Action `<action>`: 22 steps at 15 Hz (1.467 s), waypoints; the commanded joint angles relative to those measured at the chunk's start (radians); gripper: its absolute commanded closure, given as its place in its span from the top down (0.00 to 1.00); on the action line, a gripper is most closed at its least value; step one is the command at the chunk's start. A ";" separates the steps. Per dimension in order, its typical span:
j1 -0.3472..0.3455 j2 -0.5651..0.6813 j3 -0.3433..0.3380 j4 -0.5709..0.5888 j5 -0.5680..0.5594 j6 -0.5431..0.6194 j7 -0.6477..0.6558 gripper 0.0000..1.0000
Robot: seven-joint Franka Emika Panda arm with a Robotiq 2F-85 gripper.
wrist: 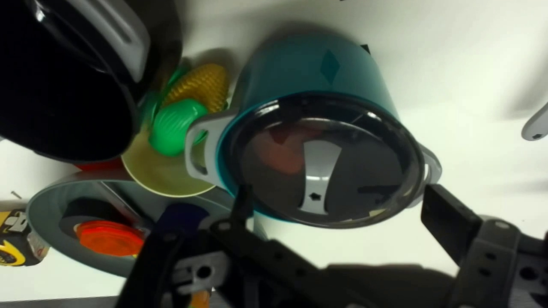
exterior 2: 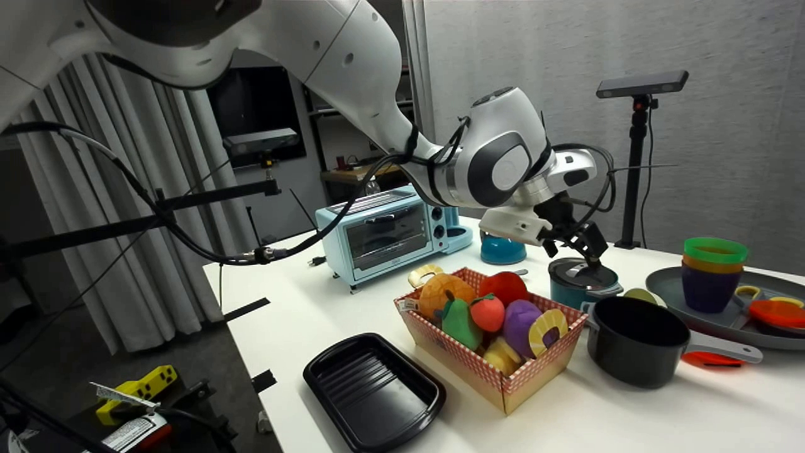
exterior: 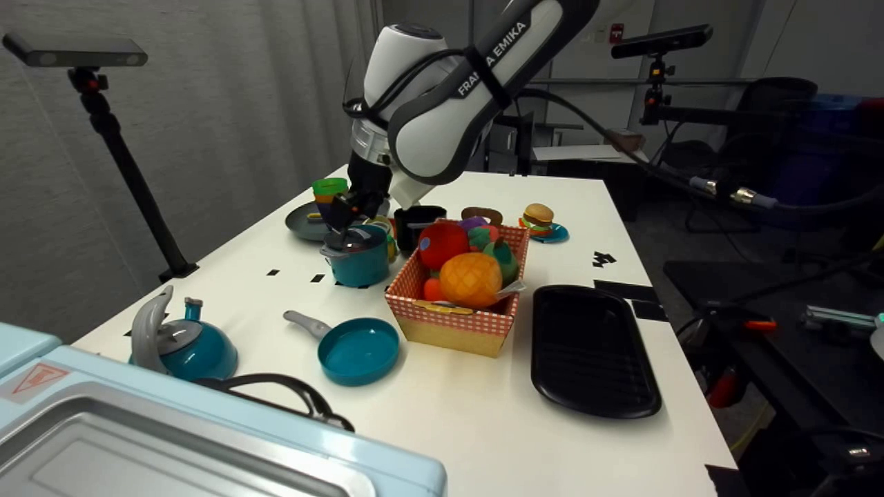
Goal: Remove the lid from the blue pot and put it on the pan
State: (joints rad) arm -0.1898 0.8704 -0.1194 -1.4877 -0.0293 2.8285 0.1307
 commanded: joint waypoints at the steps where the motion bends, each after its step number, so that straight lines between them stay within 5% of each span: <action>1: 0.020 0.057 -0.023 0.085 0.032 -0.018 0.025 1.00; 2: 0.021 0.062 -0.025 0.092 0.032 -0.019 0.031 1.00; 6: 0.018 0.080 -0.021 0.117 0.035 -0.021 0.042 0.58; 14: 0.020 0.093 -0.026 0.144 0.043 -0.016 0.043 0.00; 22: -0.010 0.103 0.015 0.161 0.037 0.003 -0.027 0.04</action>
State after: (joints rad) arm -0.1820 0.9393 -0.1282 -1.3788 -0.0115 2.8277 0.1621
